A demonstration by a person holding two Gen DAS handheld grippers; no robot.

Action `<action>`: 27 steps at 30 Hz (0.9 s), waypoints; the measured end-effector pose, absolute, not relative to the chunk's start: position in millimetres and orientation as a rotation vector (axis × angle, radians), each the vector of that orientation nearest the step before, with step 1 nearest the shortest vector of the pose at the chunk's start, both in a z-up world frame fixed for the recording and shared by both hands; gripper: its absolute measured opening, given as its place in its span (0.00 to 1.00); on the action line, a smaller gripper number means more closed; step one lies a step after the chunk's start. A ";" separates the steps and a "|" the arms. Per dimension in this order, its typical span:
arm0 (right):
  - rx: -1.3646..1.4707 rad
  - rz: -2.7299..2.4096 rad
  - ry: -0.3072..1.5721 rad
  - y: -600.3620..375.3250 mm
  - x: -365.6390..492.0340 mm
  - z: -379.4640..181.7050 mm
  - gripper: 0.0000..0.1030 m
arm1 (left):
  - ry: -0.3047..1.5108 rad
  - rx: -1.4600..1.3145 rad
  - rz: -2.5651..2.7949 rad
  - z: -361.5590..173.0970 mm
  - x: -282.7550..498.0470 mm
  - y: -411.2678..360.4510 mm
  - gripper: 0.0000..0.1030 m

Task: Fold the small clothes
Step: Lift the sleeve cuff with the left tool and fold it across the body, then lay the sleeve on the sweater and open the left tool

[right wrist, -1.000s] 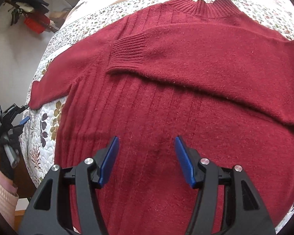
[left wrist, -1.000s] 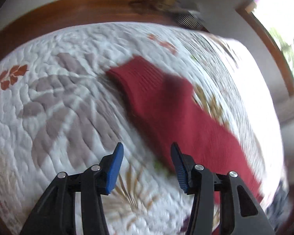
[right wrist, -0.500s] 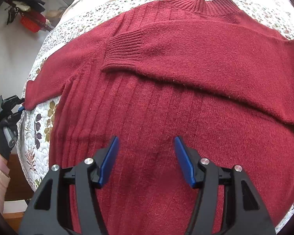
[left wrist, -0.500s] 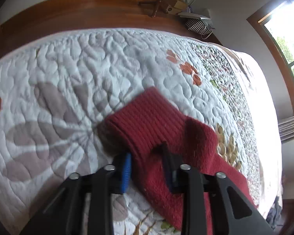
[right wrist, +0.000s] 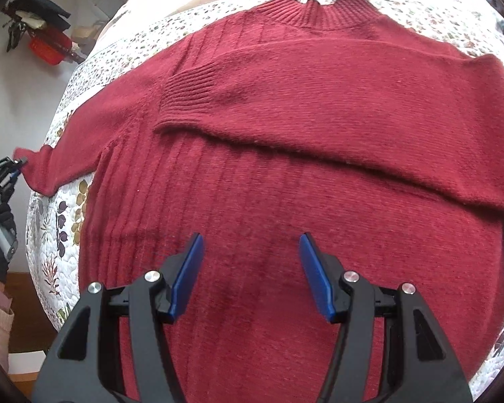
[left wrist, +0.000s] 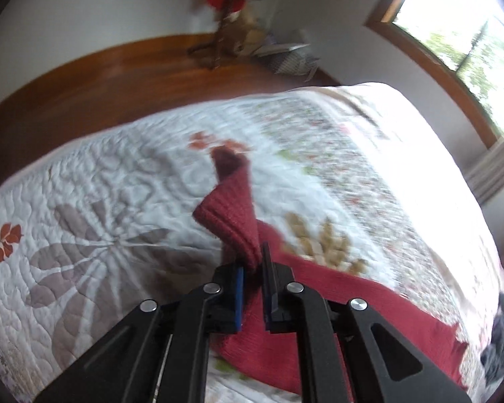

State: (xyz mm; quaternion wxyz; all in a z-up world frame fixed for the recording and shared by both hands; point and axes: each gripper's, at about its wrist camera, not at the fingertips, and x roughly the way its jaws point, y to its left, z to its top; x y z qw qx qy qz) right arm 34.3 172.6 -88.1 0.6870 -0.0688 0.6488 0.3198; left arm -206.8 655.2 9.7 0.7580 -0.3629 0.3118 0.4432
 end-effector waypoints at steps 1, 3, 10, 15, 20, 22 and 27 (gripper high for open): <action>-0.148 0.712 1.452 169.5 35.2 -87.6 0.57 | 0.673 -0.769 0.943 16.2 -198.9 646.0 0.08; -0.140 0.705 1.452 164.4 36.8 -87.2 0.57 | 0.667 -0.747 0.898 25.4 -185.7 629.1 0.08; -0.103 0.680 1.445 142.2 40.6 -82.9 0.60 | 0.671 -0.721 0.693 35.5 -121.8 560.4 0.08; -0.085 0.665 1.442 127.1 42.0 -81.7 0.60 | 0.694 -0.713 0.549 25.5 -72.1 505.8 0.08; -0.067 0.649 1.445 112.2 43.0 -84.1 0.60 | 0.712 -0.713 0.463 9.1 -33.1 457.4 0.08; -0.059 0.643 1.448 106.5 44.5 -85.4 0.60 | 0.733 -0.713 0.440 -1.3 -20.7 444.7 0.08; -0.044 0.630 1.450 93.5 48.3 -88.6 0.60 | 0.806 -0.699 0.407 -25.7 1.5 418.6 0.08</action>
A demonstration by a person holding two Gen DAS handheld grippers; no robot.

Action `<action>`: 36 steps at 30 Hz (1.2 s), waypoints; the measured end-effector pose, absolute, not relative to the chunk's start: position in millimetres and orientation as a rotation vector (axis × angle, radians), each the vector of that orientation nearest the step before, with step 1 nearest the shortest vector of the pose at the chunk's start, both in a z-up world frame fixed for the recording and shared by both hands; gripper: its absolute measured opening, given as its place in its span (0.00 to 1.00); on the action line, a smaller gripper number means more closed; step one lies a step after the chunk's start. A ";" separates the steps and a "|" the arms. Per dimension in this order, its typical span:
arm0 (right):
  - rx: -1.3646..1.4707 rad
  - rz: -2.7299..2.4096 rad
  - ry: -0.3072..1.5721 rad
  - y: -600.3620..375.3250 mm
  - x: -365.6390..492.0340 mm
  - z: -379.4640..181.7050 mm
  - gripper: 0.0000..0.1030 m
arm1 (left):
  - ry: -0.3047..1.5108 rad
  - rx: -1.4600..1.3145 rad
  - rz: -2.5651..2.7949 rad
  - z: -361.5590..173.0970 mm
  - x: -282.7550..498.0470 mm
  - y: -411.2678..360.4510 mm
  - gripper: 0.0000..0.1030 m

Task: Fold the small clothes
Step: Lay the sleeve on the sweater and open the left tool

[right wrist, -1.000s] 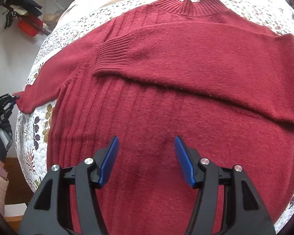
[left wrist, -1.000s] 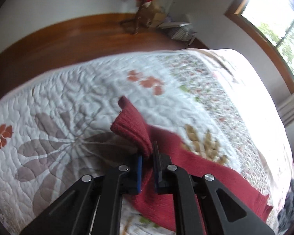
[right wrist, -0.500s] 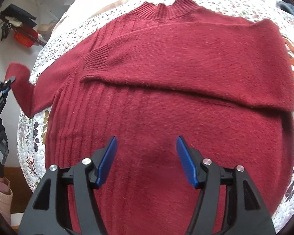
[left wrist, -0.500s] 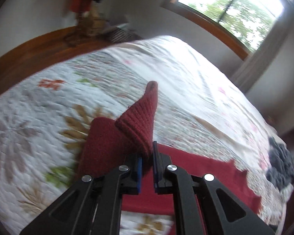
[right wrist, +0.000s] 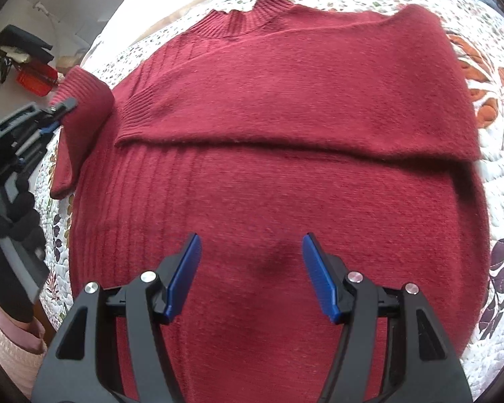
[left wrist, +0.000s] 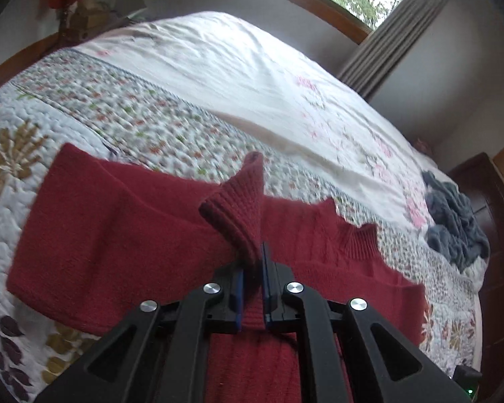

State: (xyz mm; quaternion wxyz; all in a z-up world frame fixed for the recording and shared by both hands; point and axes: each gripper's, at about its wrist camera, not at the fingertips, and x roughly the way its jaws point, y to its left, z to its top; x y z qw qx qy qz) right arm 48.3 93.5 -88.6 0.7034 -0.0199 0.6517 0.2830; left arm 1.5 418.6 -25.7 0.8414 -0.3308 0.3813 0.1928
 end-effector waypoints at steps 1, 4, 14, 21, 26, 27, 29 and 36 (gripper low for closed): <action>-0.038 0.626 1.452 89.6 49.7 -89.4 0.60 | 0.821 -0.701 0.398 -31.9 3.9 415.5 0.08; -0.025 0.617 1.458 82.4 51.8 -92.2 0.60 | 0.864 -0.692 0.380 -46.5 9.8 406.2 0.08; -0.026 0.610 1.463 78.3 58.3 -90.0 0.60 | 0.968 -0.636 0.119 -47.4 4.4 380.6 0.36; 0.001 0.705 1.438 114.4 78.4 -72.0 0.60 | 0.960 -0.575 0.460 -21.1 -44.7 459.6 0.47; 0.022 0.811 1.431 169.0 98.8 -63.0 0.60 | 1.074 -0.493 0.585 -46.6 -50.0 497.4 0.47; 0.024 0.825 1.430 179.6 101.9 -62.3 0.60 | 1.100 -0.483 0.579 -54.9 -46.9 497.0 0.47; 0.031 0.853 1.438 201.3 108.6 -63.3 0.60 | 1.132 -0.444 0.568 -72.5 -44.8 494.8 0.48; 0.043 0.908 1.525 259.9 121.9 -82.8 0.60 | 1.026 -0.514 0.537 -52.5 -60.1 499.8 0.52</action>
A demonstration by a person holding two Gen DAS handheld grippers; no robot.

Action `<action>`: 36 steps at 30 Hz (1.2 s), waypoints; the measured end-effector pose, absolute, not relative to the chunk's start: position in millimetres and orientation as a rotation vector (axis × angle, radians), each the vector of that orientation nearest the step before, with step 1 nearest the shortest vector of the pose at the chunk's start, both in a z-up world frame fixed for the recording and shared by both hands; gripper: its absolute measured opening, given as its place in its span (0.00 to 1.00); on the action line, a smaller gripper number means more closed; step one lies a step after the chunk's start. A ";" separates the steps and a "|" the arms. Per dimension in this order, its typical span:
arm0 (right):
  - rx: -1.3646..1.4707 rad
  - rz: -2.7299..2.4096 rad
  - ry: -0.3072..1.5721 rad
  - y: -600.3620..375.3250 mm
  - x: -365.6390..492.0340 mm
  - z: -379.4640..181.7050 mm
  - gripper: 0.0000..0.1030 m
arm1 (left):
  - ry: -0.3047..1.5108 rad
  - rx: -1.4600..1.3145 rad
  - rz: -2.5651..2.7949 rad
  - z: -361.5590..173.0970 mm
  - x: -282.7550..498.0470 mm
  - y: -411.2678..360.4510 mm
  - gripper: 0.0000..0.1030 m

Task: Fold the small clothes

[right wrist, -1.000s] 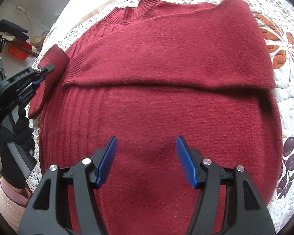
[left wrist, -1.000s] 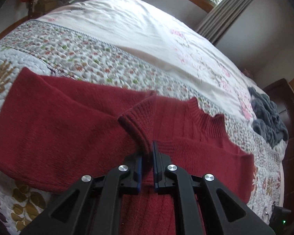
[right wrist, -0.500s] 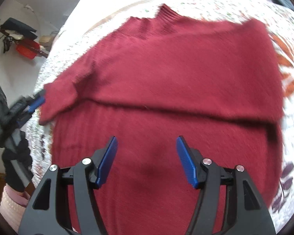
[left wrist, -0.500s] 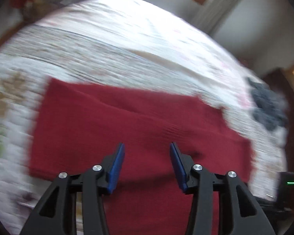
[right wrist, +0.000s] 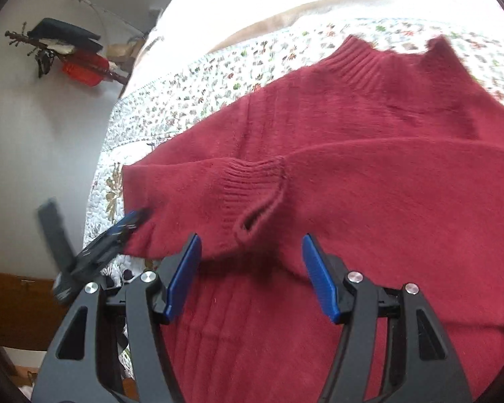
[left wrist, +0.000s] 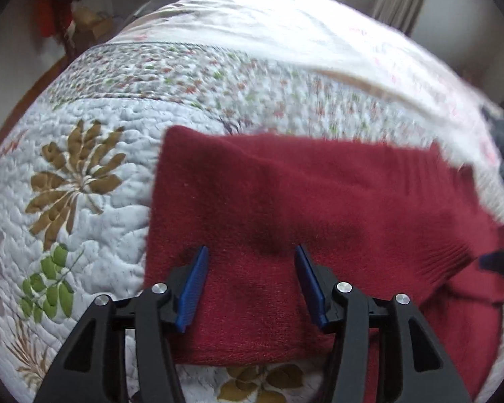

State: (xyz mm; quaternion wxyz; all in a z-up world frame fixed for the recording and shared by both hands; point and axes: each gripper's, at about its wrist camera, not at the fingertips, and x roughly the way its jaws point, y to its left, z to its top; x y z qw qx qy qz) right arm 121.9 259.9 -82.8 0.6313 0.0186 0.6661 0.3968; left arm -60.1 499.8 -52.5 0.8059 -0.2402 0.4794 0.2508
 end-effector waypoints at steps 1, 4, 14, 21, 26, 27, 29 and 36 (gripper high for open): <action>0.038 0.901 1.545 268.1 123.5 -89.7 0.60 | 1.004 -0.533 0.548 -46.9 -66.1 504.3 0.52; 0.058 0.882 1.613 279.9 127.3 -108.3 0.58 | 0.974 -0.543 0.568 -34.1 -74.7 511.7 0.53; 0.154 0.963 1.599 275.0 128.6 -92.8 0.08 | 0.979 -0.527 0.549 -21.4 -75.3 508.7 0.58; 0.160 0.927 1.455 223.7 151.9 -43.7 0.08 | 0.962 -0.501 0.496 -14.5 -55.5 488.7 0.58; 0.150 0.809 1.413 164.4 174.5 -35.5 0.08 | 0.972 -0.486 0.445 -16.0 -33.7 466.7 0.58; 0.149 0.785 1.413 154.4 176.8 -38.3 0.08 | 0.977 -0.478 0.432 -17.3 -28.0 460.8 0.58; 0.161 0.735 1.422 129.2 183.3 -44.9 0.08 | 0.982 -0.462 0.417 -19.4 -20.2 452.6 0.58; 0.165 0.603 1.420 68.1 193.6 -62.3 0.08 | 1.006 -0.428 0.363 -29.1 7.0 424.7 0.58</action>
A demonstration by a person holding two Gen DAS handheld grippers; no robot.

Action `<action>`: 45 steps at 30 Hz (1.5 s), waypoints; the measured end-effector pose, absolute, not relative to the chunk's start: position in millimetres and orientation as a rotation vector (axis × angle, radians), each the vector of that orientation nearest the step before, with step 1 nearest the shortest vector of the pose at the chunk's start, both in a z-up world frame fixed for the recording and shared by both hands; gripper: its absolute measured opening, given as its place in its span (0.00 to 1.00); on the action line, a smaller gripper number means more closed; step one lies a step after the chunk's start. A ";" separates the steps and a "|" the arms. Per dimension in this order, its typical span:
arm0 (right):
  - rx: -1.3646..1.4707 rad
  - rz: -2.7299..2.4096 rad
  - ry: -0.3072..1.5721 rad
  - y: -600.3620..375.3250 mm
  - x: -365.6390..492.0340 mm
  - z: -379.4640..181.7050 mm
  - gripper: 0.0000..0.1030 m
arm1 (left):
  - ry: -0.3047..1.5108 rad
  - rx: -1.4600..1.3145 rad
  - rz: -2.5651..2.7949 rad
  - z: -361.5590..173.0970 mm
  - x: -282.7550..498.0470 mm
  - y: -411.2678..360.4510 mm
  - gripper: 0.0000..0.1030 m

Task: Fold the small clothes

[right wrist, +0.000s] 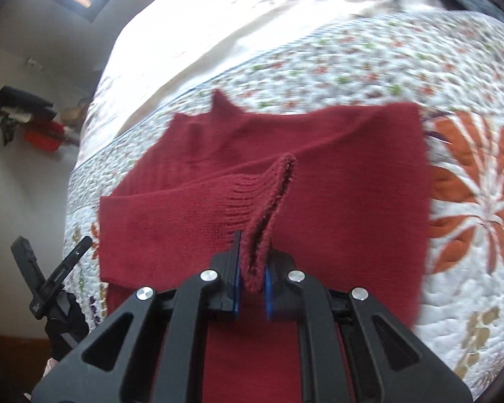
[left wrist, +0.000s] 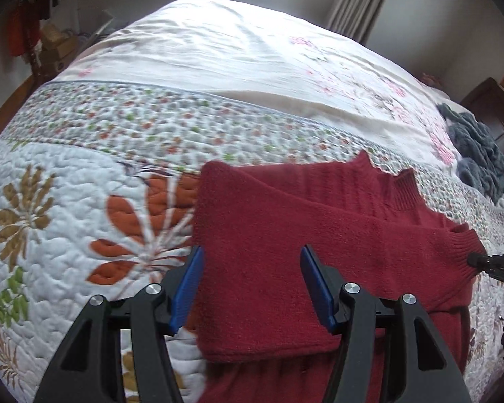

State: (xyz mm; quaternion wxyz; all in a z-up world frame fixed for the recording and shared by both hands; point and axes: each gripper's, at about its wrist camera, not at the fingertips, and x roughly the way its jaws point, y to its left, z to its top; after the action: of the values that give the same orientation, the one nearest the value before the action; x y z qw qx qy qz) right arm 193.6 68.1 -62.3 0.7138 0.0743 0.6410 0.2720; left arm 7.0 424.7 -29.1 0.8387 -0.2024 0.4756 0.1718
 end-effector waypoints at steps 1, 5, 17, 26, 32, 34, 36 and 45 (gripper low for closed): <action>0.158 0.580 1.416 61.1 195.1 -64.9 0.08 | 1.020 -0.409 0.361 -33.8 12.0 420.4 0.58; 0.157 0.536 1.452 46.9 199.4 -90.6 0.08 | 1.092 -0.375 0.369 -58.3 24.8 412.0 0.58; 0.115 0.513 1.431 39.2 191.7 -82.3 0.13 | 1.090 -0.361 0.366 -48.0 28.6 400.2 0.58; 0.101 0.620 1.388 63.8 182.5 -60.3 0.13 | 1.099 -0.319 0.270 -45.5 44.4 363.5 0.58; 0.084 0.525 1.484 48.0 179.0 -102.2 0.13 | 1.158 -0.330 0.290 -71.2 39.7 368.4 0.58; 0.114 0.520 1.500 39.7 175.2 -111.3 0.11 | 1.152 -0.341 0.287 -75.1 36.9 370.8 0.60; 0.162 0.527 1.503 32.9 171.9 -116.6 0.11 | 1.148 -0.350 0.290 -78.0 36.7 372.6 0.61; 0.159 0.535 1.460 31.2 166.0 -102.2 0.18 | 1.161 -0.371 0.340 -72.3 40.0 372.0 0.62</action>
State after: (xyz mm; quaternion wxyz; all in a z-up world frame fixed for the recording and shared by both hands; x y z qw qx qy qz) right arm 166.0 31.2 -102.2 0.7100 0.0715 0.6579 0.2409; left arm 40.0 372.0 -72.3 0.8065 -0.1734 0.5425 0.1590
